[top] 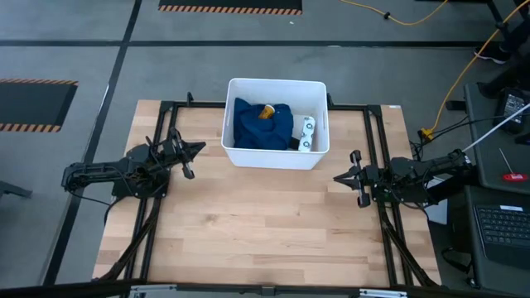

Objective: Pick & place medical supplies in basket/bin
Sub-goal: Return to Home Position

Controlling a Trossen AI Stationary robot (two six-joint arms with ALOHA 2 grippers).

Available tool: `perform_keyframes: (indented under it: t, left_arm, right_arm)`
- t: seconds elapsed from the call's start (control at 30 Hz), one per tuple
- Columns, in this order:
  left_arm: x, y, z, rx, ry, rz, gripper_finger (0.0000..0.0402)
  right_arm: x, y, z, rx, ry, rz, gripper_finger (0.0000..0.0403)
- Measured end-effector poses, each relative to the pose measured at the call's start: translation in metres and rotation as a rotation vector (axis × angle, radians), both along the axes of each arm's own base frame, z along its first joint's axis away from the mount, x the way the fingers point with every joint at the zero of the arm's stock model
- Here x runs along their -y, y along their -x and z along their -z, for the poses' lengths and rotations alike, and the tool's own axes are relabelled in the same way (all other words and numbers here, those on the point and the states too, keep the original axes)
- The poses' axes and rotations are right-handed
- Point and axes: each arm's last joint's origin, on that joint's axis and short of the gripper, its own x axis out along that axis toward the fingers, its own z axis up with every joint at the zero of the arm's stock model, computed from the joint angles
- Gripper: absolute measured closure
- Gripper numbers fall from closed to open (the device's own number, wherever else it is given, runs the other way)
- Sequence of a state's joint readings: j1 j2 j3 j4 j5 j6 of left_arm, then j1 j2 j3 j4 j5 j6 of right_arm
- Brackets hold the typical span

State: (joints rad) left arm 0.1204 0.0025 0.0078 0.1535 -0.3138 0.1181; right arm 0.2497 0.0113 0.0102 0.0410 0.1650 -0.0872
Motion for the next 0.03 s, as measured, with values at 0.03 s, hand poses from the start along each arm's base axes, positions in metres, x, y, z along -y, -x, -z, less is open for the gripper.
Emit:
perform_keyframes:
  t: [0.03]
  left_arm:
    - [0.0, 0.0, 0.0, 0.0, 0.0, 0.0, 0.0398]
  right_arm:
    - [0.0, 0.0, 0.0, 0.0, 0.0, 0.0, 0.0379]
